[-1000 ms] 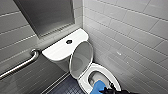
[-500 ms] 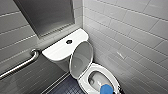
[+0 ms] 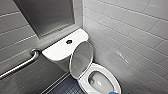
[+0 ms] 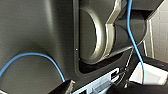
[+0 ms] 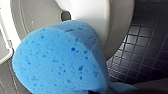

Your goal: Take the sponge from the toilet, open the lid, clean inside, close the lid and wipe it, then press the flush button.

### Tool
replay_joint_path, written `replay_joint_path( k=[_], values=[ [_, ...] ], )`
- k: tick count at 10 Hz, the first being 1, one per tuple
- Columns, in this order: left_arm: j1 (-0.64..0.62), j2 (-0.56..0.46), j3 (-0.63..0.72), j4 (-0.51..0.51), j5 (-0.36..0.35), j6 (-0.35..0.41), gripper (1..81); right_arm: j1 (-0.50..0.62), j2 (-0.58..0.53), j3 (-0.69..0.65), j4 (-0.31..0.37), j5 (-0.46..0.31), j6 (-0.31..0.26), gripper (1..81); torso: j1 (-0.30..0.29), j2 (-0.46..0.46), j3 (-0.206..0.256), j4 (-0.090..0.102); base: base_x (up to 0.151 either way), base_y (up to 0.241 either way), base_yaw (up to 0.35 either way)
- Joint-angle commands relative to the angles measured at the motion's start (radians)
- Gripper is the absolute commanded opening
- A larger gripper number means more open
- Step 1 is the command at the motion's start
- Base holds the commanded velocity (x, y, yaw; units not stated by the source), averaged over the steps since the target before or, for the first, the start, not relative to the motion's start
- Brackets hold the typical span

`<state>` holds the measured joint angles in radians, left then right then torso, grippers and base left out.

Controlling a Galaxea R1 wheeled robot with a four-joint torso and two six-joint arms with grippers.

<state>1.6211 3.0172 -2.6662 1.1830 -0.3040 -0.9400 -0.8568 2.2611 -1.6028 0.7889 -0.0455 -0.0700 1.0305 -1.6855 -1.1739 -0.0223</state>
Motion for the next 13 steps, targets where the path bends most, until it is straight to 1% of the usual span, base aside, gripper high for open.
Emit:
replay_joint_path(
  k=[1,3,5,6,7,8,10,12,13],
  values=[
    [0.038,0.003,0.006,0.02,0.036,0.004,81.1,0.034,-0.123,0.047,0.003,-0.051,0.004,1.0,0.0,0.0,0.0,0.0,0.0,0.0,0.0],
    [0.037,0.003,0.006,0.02,0.036,0.004,81.1,0.034,-0.203,0.083,0.006,-0.048,0.007,1.0,0.0,0.0,0.0,0.0,0.0,0.0,0.0],
    [0.035,0.005,0.006,0.02,0.036,0.006,81.1,0.034,-0.286,0.186,0.001,-0.027,0.001,1.0,0.0,0.0,0.0,0.0,0.0,0.0,0.0],
    [0.033,0.005,0.006,0.02,0.036,0.006,81.1,0.038,-0.317,0.273,-0.027,0.022,-0.008,1.0,0.0,0.0,0.0,0.0,0.0,0.0,0.0],
    [0.032,0.005,0.006,0.02,0.036,0.006,81.1,0.032,-0.346,0.362,-0.068,0.087,-0.01,1.0,0.0,0.0,0.0,0.0,0.0,0.0,0.0],
    [0.033,0.003,0.006,0.02,0.036,0.006,81.1,0.034,-0.378,0.432,-0.082,0.101,-0.01,1.0,0.0,0.0,0.0,0.0,0.0,0.0,0.0],
    [0.026,0.003,0.009,0.02,0.036,0.006,81.1,0.05,-0.401,0.506,-0.094,0.124,-0.013,1.0,0.0,0.0,0.0,0.0,0.0,0.0,0.0],
    [0.023,0.008,0.011,0.02,0.036,0.004,81.1,0.131,-0.386,0.54,-0.1,0.124,-0.013,1.0,0.0,0.0,0.0,0.0,0.0,0.0,0.0],
    [0.021,0.008,0.008,0.02,0.036,0.004,81.1,0.191,-0.355,0.545,-0.1,0.122,-0.013,1.0,0.0,0.0,0.0,0.0,0.0,0.0,0.0]
  ],
)
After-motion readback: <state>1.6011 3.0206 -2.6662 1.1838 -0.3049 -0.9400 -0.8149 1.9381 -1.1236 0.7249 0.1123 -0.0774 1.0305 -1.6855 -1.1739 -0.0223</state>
